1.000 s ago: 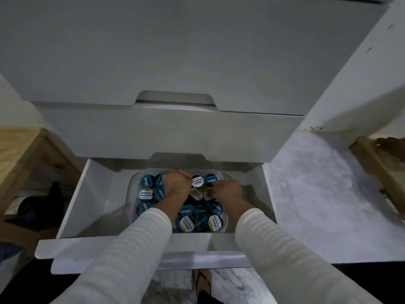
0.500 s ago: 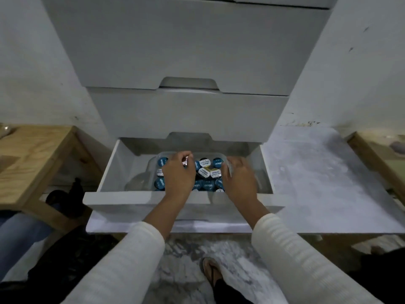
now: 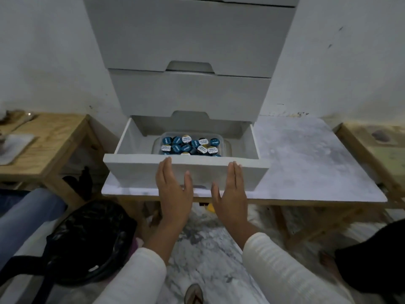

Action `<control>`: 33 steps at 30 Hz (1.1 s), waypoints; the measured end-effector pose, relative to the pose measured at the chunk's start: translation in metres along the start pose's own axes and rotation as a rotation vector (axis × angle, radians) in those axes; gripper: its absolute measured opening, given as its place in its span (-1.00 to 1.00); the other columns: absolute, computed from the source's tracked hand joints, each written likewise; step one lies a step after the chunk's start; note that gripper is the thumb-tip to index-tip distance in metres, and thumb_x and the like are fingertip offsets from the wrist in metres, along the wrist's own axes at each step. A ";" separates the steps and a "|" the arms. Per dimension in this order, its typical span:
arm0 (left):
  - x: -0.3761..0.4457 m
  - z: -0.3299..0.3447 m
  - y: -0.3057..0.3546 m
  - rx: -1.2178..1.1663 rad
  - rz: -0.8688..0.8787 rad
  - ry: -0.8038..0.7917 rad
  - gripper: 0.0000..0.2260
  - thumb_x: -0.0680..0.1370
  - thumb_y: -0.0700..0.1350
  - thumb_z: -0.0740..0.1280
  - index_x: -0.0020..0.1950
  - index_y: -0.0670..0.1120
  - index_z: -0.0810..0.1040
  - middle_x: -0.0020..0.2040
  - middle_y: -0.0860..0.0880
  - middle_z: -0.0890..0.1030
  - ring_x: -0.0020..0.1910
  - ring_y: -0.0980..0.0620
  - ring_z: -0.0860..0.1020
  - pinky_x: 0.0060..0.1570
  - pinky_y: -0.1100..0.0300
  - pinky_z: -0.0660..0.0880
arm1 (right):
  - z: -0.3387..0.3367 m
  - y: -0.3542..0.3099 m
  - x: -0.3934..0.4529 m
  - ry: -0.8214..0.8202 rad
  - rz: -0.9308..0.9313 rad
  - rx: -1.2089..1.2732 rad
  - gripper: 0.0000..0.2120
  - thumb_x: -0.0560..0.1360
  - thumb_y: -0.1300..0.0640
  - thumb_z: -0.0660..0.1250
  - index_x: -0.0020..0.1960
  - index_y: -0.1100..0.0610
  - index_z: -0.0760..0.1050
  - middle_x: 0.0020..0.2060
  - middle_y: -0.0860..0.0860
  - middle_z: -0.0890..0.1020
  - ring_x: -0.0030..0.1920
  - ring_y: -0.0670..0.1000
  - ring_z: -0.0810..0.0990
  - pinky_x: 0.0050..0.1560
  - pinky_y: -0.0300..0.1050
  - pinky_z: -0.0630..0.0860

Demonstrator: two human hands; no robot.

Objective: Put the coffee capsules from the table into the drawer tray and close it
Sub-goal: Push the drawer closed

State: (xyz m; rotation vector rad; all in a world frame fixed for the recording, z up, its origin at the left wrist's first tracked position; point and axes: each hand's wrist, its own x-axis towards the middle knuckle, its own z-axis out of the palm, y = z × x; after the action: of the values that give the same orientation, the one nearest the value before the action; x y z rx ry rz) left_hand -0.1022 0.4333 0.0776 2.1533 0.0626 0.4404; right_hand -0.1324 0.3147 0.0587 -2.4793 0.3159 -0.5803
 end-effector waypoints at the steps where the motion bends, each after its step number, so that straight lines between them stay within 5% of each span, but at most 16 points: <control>1: -0.007 -0.004 -0.002 0.017 -0.010 0.006 -0.45 0.55 -0.09 0.27 0.48 -0.17 0.15 0.48 -0.18 0.19 0.47 -0.10 0.17 0.43 0.07 0.18 | 0.000 0.002 -0.006 -0.004 0.016 0.002 -0.37 0.53 0.06 0.21 0.47 0.26 0.03 0.49 0.18 0.13 0.50 0.11 0.06 0.47 -0.07 0.04; 10: -0.034 -0.018 -0.044 0.190 -0.092 -0.023 -0.22 0.54 0.07 0.27 0.51 -0.26 -0.12 0.55 -0.23 -0.09 0.53 -0.18 -0.11 0.50 -0.07 0.06 | 0.015 0.004 -0.045 0.084 0.161 0.008 -0.27 0.52 -0.08 0.21 0.48 0.26 -0.07 0.51 0.18 0.03 0.51 0.13 -0.01 0.45 0.10 0.21; 21: 0.030 0.011 -0.093 0.055 -0.147 0.097 0.03 0.38 0.15 0.42 0.51 -0.21 -0.24 0.54 -0.18 -0.22 0.53 -0.13 -0.20 0.43 0.18 -0.06 | 0.066 0.012 0.002 0.218 0.286 0.116 -0.08 0.45 -0.19 0.26 0.48 0.18 -0.26 0.52 0.11 -0.19 0.52 0.09 -0.12 0.49 0.02 0.11; 25: 0.042 0.027 -0.104 0.010 -0.124 0.132 0.09 0.34 0.20 0.42 0.50 -0.24 -0.24 0.54 -0.21 -0.21 0.54 -0.13 -0.16 0.45 0.19 0.00 | 0.083 0.012 0.016 0.295 0.290 0.205 -0.07 0.45 -0.18 0.28 0.48 0.17 -0.26 0.52 0.09 -0.20 0.52 0.11 -0.04 0.43 0.05 0.27; 33: 0.068 0.055 -0.101 -0.057 -0.114 0.171 0.11 0.35 0.24 0.40 0.48 -0.26 -0.28 0.53 -0.22 -0.24 0.54 -0.12 -0.17 0.47 0.15 0.05 | 0.098 0.013 0.054 0.355 0.331 0.293 -0.07 0.45 -0.14 0.31 0.49 0.15 -0.25 0.52 0.05 -0.19 0.51 0.06 0.00 0.33 -0.27 0.16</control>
State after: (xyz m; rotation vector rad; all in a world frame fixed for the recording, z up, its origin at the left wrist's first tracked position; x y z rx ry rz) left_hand -0.0081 0.4638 -0.0128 2.0403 0.2647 0.5521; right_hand -0.0400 0.3323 -0.0035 -1.9819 0.7089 -0.8550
